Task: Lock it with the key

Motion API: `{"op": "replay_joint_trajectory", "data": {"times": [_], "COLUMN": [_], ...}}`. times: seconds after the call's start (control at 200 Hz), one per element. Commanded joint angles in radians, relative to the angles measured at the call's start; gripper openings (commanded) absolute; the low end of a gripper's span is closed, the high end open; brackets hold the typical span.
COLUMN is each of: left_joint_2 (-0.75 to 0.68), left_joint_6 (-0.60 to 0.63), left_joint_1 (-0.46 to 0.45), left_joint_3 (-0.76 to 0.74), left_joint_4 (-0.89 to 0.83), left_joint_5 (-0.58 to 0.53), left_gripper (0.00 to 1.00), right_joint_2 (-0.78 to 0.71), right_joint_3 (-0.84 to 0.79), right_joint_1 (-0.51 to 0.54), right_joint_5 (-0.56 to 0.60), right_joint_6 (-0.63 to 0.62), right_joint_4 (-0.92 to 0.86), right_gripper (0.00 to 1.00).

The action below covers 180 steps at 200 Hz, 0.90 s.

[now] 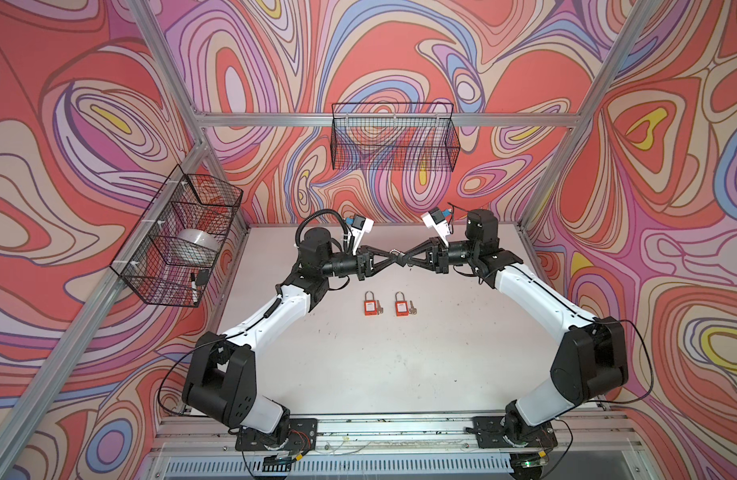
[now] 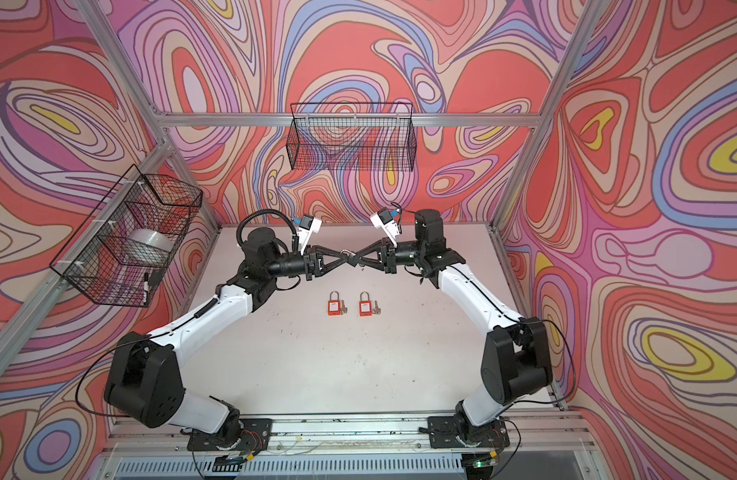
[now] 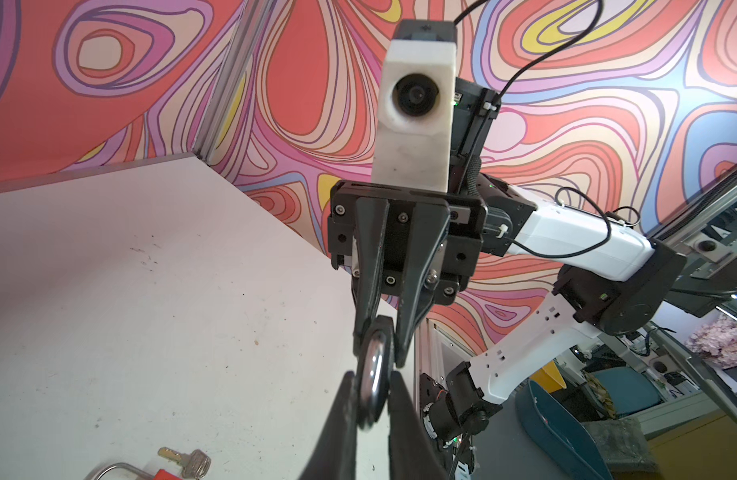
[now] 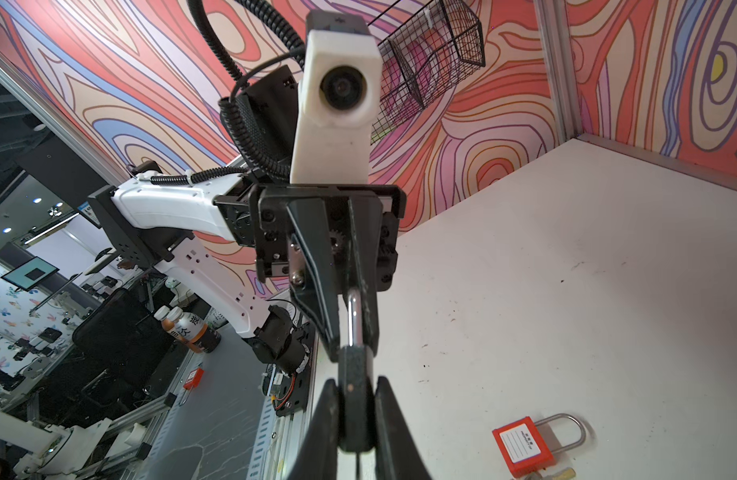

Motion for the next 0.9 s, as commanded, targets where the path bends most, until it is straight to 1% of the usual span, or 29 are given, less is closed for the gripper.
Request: {"op": "replay_joint_trajectory", "data": {"times": [0.0, 0.235, 0.265, 0.31, 0.365, 0.406, 0.451, 0.571, 0.651, 0.796, 0.896], "left_joint_2": [0.006, -0.009, -0.011, -0.014, -0.018, -0.020, -0.021, -0.019, -0.017, -0.013, -0.014], "left_joint_6": [-0.023, -0.013, -0.015, -0.017, -0.027, -0.035, -0.047, -0.064, -0.065, -0.076, -0.079], "left_joint_1": [-0.006, -0.005, -0.003, -0.001, 0.006, 0.011, 0.016, 0.019, 0.018, 0.018, 0.019], "left_joint_3": [0.017, 0.008, 0.007, 0.003, -0.005, -0.010, -0.014, -0.018, -0.018, -0.016, -0.016], "left_joint_4": [0.064, 0.060, 0.060, 0.066, 0.083, 0.098, 0.113, 0.130, 0.136, 0.146, 0.147], "left_joint_5": [-0.001, -0.013, -0.016, -0.020, -0.025, -0.030, -0.030, -0.026, -0.025, -0.020, -0.019], "left_gripper": [0.00, 0.00, 0.00, 0.00, 0.00, 0.00, 0.00, 0.00, 0.00, 0.00, 0.00], "right_joint_2": [0.006, 0.005, 0.002, 0.000, -0.003, -0.006, -0.011, -0.022, -0.024, -0.016, -0.005], "right_joint_3": [-0.004, 0.003, 0.006, 0.005, 0.005, 0.002, -0.003, -0.017, -0.019, -0.020, -0.013], "right_joint_1": [0.011, 0.009, 0.008, 0.007, 0.000, -0.007, -0.014, -0.026, -0.028, -0.028, -0.028], "right_joint_5": [-0.013, 0.006, 0.016, 0.017, 0.015, 0.013, 0.013, 0.003, -0.011, -0.012, -0.012], "right_joint_6": [-0.010, -0.057, -0.067, -0.076, -0.080, -0.083, -0.088, -0.098, -0.103, -0.110, -0.107], "right_joint_4": [0.014, -0.038, -0.049, -0.059, -0.069, -0.075, -0.081, -0.089, -0.099, -0.106, -0.102], "right_gripper": [0.00, 0.00, 0.10, 0.20, 0.34, 0.40, 0.42, 0.43, 0.39, 0.31, 0.21]}}
